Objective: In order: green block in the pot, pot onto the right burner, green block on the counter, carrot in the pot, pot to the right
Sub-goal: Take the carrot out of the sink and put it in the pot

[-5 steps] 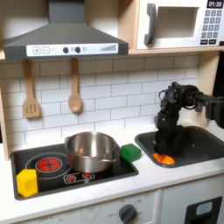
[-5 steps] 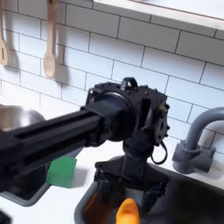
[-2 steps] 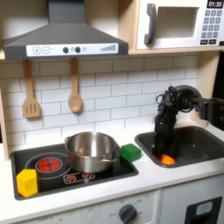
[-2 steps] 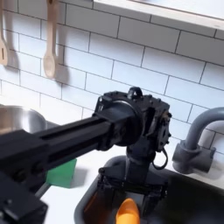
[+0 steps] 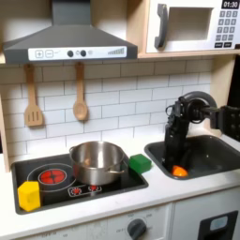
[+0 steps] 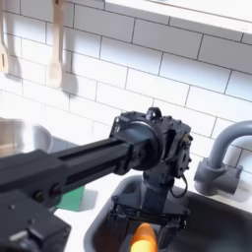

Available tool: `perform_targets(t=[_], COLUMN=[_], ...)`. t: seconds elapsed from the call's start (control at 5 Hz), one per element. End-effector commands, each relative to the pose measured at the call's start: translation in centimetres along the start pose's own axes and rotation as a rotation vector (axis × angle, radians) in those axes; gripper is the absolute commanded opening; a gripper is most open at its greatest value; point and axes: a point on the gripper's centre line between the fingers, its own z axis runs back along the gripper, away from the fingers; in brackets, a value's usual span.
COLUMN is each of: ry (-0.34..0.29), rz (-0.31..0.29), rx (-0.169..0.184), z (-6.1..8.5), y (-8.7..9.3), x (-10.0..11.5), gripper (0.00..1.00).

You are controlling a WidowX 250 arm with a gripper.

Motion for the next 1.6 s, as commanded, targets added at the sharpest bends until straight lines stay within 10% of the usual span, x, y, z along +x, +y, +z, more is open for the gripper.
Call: perform_targets(t=[0.0,0.2,1.0,1.4], ry=[0.006,0.013,-0.013,-0.083], rz=[-0.005,-0.014,-0.036,-0.027], rx=[0.005,0.006,0.023,-0.012], z=[-0.8,-0.9,1.4,5.5], y=[-1.0,-1.5,-0.5,-0.4], x=[0.7,0.5,0.8,1.8], gripper=[1.00,0.00,0.00,0.00])
